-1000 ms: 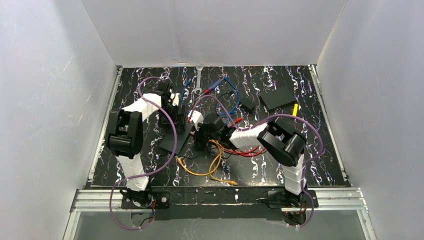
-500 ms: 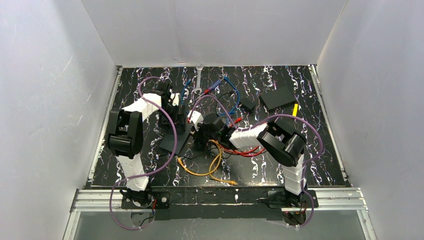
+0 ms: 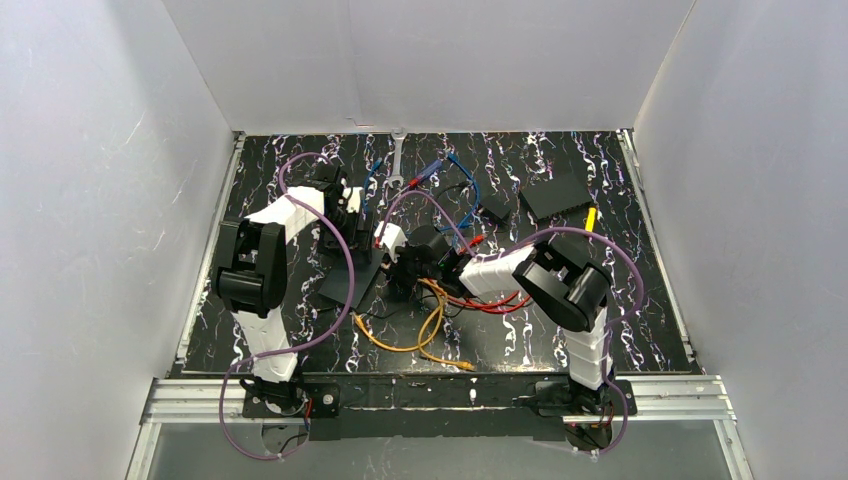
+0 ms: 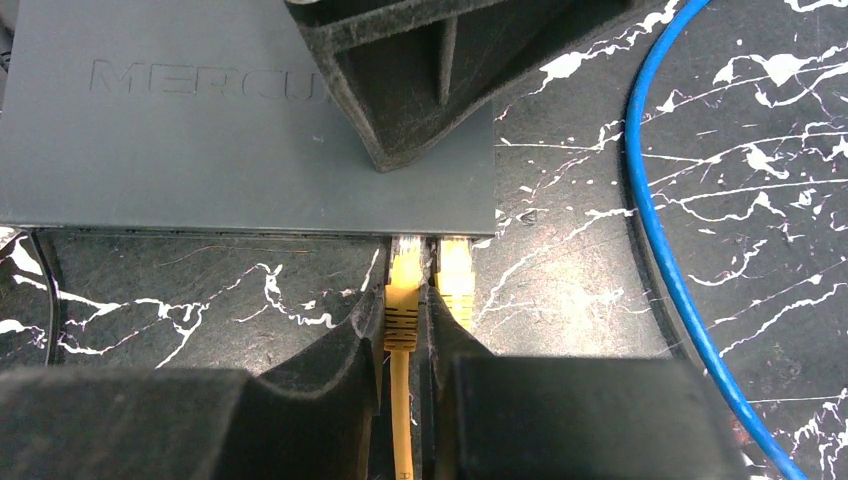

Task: Insert the plug into the switch port
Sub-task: Insert the connector into the switch port.

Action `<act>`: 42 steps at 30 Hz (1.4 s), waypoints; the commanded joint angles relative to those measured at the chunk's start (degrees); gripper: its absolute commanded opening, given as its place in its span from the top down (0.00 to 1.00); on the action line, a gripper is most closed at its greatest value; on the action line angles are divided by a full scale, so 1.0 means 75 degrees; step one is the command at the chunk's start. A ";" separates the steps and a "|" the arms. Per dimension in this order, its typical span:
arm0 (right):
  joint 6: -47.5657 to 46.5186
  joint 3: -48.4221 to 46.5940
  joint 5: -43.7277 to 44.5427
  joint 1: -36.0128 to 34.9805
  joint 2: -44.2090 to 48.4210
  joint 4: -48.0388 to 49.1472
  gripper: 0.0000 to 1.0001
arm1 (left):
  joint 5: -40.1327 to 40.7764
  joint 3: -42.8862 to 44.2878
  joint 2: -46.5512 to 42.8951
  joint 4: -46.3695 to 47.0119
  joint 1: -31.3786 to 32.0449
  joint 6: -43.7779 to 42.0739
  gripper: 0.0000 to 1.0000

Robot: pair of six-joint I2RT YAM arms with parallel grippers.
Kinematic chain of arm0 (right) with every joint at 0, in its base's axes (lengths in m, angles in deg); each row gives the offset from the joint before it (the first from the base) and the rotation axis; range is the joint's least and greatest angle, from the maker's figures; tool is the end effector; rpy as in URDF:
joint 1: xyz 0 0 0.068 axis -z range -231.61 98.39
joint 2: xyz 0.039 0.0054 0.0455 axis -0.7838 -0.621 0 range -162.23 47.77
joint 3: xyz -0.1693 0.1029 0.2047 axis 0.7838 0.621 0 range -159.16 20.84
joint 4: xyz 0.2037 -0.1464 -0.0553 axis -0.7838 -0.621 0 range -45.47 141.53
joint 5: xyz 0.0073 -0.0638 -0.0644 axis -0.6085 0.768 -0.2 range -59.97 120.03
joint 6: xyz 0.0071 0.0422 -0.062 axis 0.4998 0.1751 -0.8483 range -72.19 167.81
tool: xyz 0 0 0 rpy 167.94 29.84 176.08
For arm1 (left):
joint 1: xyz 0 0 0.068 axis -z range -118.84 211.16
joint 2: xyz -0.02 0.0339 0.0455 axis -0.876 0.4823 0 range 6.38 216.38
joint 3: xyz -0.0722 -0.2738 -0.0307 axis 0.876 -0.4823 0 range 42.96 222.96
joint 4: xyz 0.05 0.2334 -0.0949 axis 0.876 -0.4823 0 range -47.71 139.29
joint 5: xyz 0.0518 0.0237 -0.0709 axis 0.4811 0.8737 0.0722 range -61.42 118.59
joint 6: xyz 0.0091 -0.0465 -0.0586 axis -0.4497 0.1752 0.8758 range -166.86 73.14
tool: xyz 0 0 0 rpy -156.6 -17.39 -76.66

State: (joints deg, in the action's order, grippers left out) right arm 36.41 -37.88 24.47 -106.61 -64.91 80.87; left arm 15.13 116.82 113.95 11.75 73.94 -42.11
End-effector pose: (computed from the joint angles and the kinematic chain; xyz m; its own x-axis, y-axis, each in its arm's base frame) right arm 0.2480 0.3649 0.1525 -0.0632 -0.4332 -0.8991 -0.8960 0.4214 -0.1401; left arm 0.3675 -0.0986 0.1650 -0.9441 0.1315 -0.3022 0.2106 0.9461 -0.2462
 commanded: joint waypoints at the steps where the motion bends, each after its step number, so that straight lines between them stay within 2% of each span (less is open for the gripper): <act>1: -0.0075 -0.0420 -0.0480 -0.0078 -0.0048 0.1222 0.99 | -0.0689 -0.0138 0.0203 -0.0339 0.0469 -0.0087 0.20; 30: -0.0170 -0.1485 -0.0940 0.0045 -0.0358 0.1975 0.99 | -0.1689 -0.0250 -0.0168 -0.0384 0.0811 -0.0503 0.24; 33: -0.0233 -0.1532 -0.1067 0.0045 -0.0360 0.1723 0.99 | -0.0957 -0.0273 -0.0240 -0.0403 0.0809 -0.0470 0.24; 37: -0.0181 -0.0954 -0.0830 0.0052 -0.0047 0.1639 0.98 | 0.0225 -0.0250 -0.0217 -0.0449 0.0695 -0.0251 0.23; 42: -0.0243 -0.0235 -0.0533 0.0094 0.0442 0.1171 0.80 | 0.1148 -0.0237 -0.0186 -0.0472 0.0436 -0.0047 0.23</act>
State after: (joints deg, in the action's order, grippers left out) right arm 35.43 -41.09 20.86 -105.08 -67.07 79.76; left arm 19.81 116.60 112.40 10.28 76.17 -45.10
